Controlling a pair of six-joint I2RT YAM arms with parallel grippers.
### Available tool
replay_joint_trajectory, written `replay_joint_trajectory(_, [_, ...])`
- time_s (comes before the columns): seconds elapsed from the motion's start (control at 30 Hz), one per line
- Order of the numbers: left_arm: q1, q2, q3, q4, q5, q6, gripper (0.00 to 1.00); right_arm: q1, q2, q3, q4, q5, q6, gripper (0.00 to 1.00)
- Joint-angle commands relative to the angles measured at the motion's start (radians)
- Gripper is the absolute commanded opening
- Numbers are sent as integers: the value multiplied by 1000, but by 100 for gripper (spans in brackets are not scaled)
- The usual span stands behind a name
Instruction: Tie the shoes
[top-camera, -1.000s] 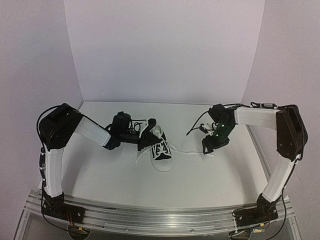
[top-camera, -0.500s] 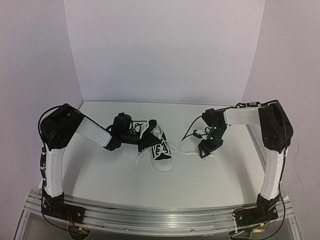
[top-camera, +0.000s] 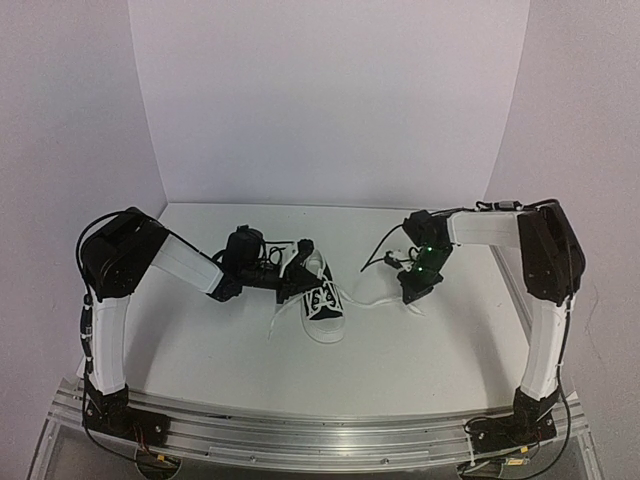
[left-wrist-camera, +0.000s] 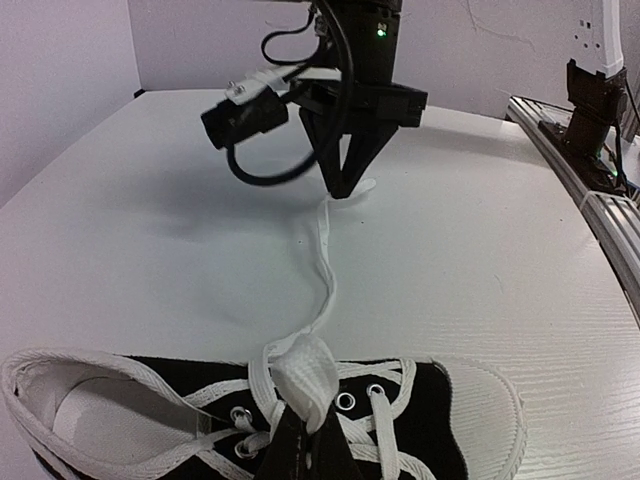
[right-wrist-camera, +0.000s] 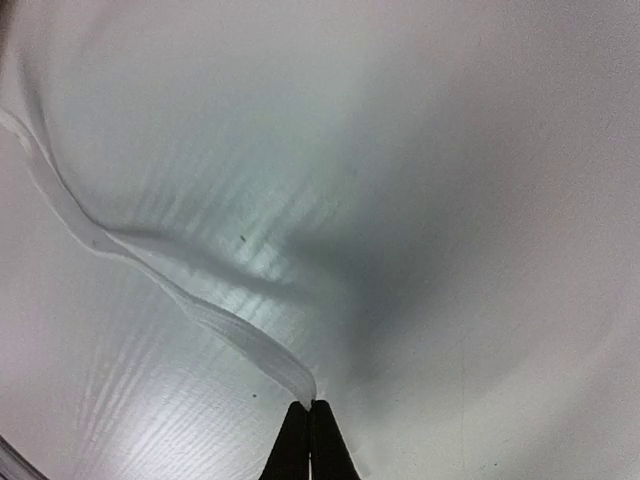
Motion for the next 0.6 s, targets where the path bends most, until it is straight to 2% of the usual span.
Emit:
replay_joint_trajectory(0.0, [-3,-9,12,26,-18,36,0,6,-116,187,50,-163,143,0])
replay_joint_trajectory(0.13, [-3,-13,11,6,-24,64,0,91,-105,291,156,-245,208,0])
replay_joint_trajectory(0.27, [-6,-18,8,1,-32,73,0,199,-22,422,200,-286,286,0])
replay_joint_trajectory(0.57, [-15,-38,-37,36,-64,111,0,305,125,573,420,-345,528,0])
